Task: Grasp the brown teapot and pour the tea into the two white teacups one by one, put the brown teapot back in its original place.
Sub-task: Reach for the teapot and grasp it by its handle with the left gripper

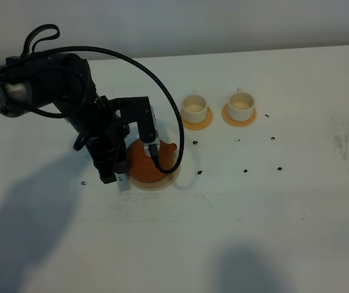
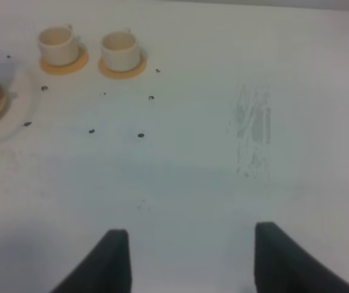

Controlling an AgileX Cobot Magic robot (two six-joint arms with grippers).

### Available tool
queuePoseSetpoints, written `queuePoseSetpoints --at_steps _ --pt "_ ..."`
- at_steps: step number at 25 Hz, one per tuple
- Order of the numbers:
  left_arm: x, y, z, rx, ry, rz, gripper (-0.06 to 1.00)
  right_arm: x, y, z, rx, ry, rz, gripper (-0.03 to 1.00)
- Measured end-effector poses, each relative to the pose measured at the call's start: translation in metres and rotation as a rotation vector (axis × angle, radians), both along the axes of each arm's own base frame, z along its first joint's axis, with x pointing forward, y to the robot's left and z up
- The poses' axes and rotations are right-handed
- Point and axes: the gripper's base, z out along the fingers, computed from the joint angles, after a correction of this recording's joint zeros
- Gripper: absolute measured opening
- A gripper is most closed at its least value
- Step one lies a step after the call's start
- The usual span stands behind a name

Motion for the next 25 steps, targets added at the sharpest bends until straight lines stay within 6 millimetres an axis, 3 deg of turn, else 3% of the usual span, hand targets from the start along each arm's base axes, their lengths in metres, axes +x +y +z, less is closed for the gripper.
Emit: queuePoseSetpoints --at_steps 7,13,25 --pt "-0.0001 0.0 -0.0016 0.001 0.009 0.017 0.4 0.0 0.0 0.0 0.0 0.0 0.0 0.47" --pt "-0.0001 0.0014 -0.005 0.015 0.026 0.039 0.1 0.0 0.0 0.0 0.0 0.0 0.0 0.47" --pt "0.0006 0.0012 -0.0028 0.009 0.012 0.045 0.1 0.0 0.0 0.0 0.0 0.0 0.0 0.47"
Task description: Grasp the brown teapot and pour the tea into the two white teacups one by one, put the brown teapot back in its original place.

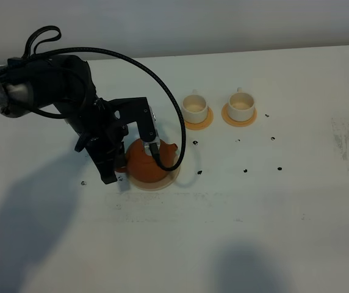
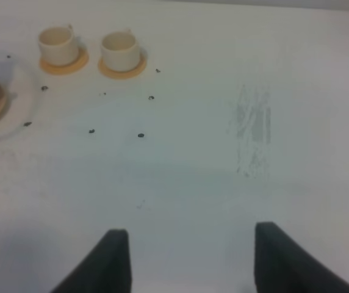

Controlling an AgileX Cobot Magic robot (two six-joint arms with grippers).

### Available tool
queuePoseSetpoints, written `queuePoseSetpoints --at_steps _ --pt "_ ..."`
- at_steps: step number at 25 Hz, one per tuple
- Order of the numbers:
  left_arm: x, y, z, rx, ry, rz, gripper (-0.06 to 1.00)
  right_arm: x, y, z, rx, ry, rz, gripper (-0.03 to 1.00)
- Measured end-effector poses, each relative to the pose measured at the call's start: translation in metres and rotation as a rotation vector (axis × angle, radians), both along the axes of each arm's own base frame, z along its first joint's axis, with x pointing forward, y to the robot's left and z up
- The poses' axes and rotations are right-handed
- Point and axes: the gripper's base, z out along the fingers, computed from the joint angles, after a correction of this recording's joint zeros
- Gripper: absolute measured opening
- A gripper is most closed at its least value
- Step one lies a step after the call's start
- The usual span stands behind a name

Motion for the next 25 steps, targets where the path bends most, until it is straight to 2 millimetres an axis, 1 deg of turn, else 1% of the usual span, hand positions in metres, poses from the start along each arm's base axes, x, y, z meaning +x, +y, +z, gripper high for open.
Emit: queuePoseSetpoints --at_steps 9,15,25 --pt "-0.002 0.0 0.009 -0.014 -0.024 0.003 0.1 0.0 0.0 0.0 0.0 0.0 0.0 0.47" --pt "-0.001 -0.002 0.025 -0.063 -0.081 0.025 0.1 0.0 0.0 0.0 0.0 0.0 0.0 0.47" --pt "0.018 -0.008 0.056 -0.093 -0.209 0.017 0.1 0.0 0.0 0.0 0.0 0.0 0.0 0.47"
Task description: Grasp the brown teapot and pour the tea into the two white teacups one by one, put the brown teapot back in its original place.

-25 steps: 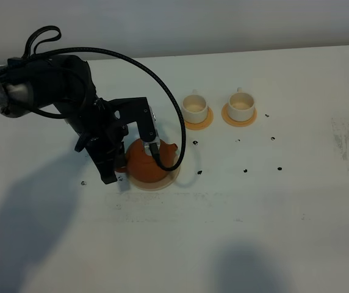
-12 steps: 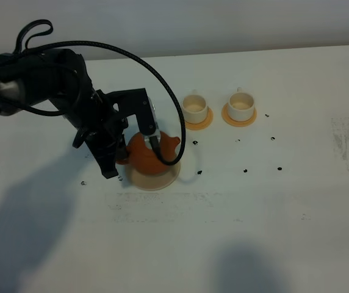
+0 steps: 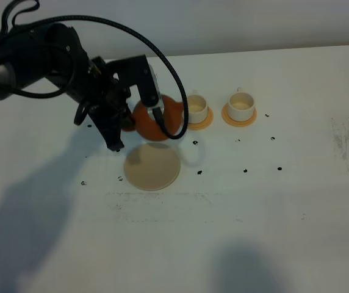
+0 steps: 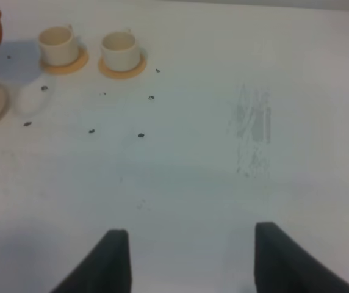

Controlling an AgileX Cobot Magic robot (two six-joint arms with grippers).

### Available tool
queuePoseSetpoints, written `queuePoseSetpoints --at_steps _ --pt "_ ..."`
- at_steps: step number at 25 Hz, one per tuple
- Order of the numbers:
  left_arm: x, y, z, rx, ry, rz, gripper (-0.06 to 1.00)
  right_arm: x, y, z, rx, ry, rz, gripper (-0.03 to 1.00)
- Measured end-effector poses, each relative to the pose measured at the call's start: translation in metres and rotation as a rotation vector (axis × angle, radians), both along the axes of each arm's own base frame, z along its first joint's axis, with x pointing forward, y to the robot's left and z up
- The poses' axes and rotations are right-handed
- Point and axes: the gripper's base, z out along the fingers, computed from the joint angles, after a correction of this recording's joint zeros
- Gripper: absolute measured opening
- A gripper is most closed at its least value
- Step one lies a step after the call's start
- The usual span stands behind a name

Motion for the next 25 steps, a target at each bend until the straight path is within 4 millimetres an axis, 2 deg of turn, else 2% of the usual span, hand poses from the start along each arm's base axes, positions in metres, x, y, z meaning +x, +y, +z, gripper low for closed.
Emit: queuePoseSetpoints --at_steps 5,9,25 --pt "0.013 -0.001 0.014 0.019 -0.062 0.008 0.1 0.0 0.0 0.0 0.0 0.0 0.0 0.47" --pt "0.024 -0.004 0.015 0.028 -0.071 0.013 0.1 0.0 0.0 0.0 0.0 0.0 0.0 0.47" --pt "0.062 -0.012 -0.003 0.081 -0.11 0.028 0.1 0.0 0.0 0.0 0.0 0.0 0.0 0.47"
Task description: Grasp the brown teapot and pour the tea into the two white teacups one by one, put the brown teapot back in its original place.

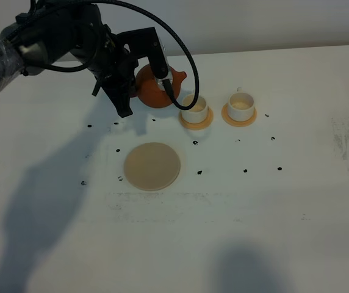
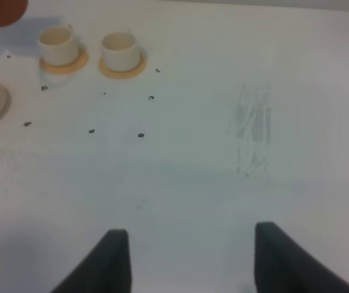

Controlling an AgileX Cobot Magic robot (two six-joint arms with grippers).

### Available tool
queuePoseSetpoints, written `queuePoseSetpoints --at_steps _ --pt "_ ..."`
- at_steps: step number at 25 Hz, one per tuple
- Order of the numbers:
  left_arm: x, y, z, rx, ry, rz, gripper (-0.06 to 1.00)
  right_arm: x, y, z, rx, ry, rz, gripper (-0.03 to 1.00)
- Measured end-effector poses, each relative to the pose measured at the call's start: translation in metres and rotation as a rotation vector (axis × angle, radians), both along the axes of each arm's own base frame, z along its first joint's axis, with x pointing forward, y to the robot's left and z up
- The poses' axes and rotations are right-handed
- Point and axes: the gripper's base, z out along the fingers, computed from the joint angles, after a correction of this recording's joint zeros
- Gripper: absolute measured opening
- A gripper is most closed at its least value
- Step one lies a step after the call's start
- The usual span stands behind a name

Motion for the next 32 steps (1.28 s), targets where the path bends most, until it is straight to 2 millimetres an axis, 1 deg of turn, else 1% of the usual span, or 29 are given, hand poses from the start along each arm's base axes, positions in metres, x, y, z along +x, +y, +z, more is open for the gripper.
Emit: queuePoseSetpoints --at_steps 8,12,20,28,32 --pt "0.004 0.004 -0.003 0.068 -0.025 -0.02 0.1 0.0 0.0 0.0 0.0 0.0 0.0 0.47" --pt "0.006 0.004 -0.003 0.067 -0.043 -0.026 0.1 0.0 0.0 0.0 0.0 0.0 0.0 0.47" --pt "0.005 -0.009 -0.008 0.074 -0.058 -0.066 0.1 0.0 0.0 0.0 0.0 0.0 0.0 0.47" --pt "0.006 -0.007 -0.008 0.145 -0.089 -0.097 0.1 0.0 0.0 0.0 0.0 0.0 0.0 0.47" --pt "0.006 -0.011 -0.009 0.153 -0.102 -0.111 0.1 0.0 0.0 0.0 0.0 0.0 0.0 0.47"
